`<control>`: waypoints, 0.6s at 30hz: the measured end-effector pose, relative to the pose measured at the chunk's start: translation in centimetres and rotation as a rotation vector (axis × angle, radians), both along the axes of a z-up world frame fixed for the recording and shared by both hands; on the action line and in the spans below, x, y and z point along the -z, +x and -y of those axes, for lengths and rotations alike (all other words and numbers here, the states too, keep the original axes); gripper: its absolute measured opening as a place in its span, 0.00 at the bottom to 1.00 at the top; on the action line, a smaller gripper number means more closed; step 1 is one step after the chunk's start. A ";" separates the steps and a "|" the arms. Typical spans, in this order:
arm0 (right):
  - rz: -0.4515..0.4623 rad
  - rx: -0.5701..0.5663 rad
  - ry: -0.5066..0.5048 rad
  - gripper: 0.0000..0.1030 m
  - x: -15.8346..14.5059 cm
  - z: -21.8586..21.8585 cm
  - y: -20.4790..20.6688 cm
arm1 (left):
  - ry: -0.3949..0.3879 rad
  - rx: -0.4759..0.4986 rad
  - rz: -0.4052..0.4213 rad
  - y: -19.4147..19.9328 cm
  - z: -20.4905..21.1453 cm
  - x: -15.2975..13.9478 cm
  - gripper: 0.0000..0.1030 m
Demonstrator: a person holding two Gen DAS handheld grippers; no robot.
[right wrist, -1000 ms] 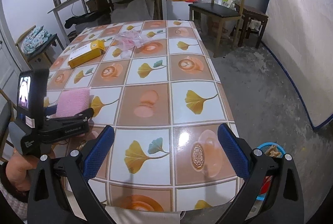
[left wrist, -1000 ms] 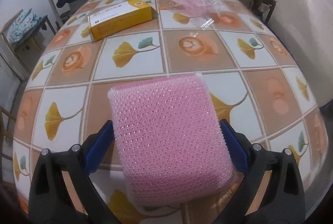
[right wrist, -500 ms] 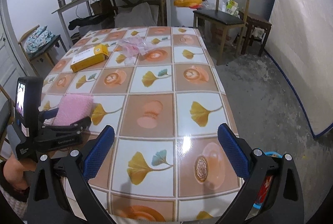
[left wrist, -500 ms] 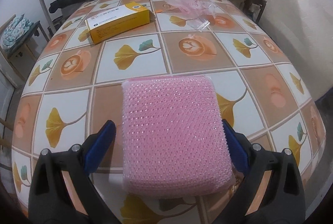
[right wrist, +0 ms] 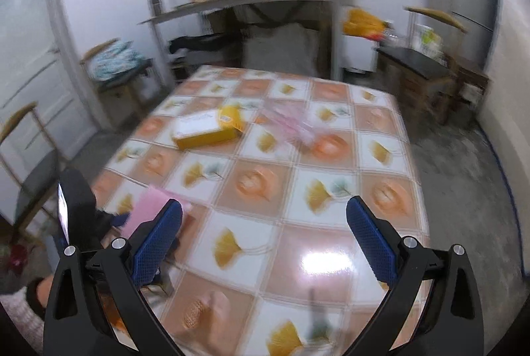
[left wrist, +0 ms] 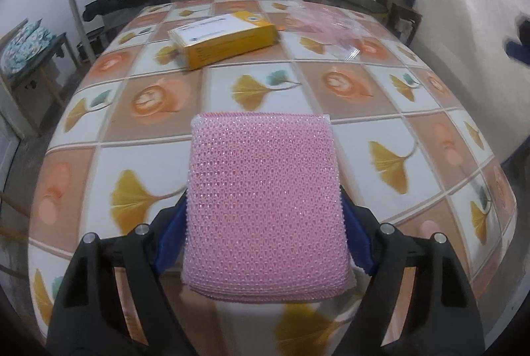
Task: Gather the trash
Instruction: 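Grasp the yellow-and-white medicine box with the right gripper while the left gripper holds the sponge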
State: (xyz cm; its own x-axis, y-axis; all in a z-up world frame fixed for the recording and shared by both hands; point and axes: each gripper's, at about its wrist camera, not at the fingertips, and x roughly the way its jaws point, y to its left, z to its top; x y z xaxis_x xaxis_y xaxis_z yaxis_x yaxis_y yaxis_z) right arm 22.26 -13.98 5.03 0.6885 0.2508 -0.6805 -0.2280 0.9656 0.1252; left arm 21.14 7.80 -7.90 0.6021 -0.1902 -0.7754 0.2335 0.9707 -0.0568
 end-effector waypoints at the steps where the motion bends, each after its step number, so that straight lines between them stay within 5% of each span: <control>1: -0.003 -0.030 0.006 0.94 -0.2 -0.7 1.1 | -0.004 -0.009 0.000 0.0 -0.6 0.0 0.74; 5: -0.026 -0.183 0.052 0.93 -0.7 -4.6 7.8 | -0.028 -0.058 -0.004 -0.1 -3.6 -0.2 0.74; 7: -0.031 -0.238 0.062 0.80 -0.5 -7.2 11.8 | -0.044 -0.082 -0.011 -0.2 -5.0 -0.3 0.74; 11: -0.130 -0.260 0.041 0.55 1.8 -12.4 20.7 | -0.072 -0.128 -0.019 -0.6 -7.0 -0.3 0.74; 15: -0.281 -0.222 -0.069 0.49 6.9 -16.5 28.3 | -0.037 -0.130 -0.012 -1.4 -7.4 -0.2 0.74; 18: -0.404 -0.151 -0.049 0.48 9.8 -16.2 31.2 | -0.044 -0.127 -0.014 -1.7 -7.6 -0.2 0.74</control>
State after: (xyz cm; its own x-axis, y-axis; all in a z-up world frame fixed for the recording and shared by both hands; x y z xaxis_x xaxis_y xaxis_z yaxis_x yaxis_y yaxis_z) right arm 53.42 2.19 -4.81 0.3223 0.2889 -0.9015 -0.3090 0.9322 0.1883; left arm 19.46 15.43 -7.71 0.6123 -0.1474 -0.7767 0.1078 0.9889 -0.1026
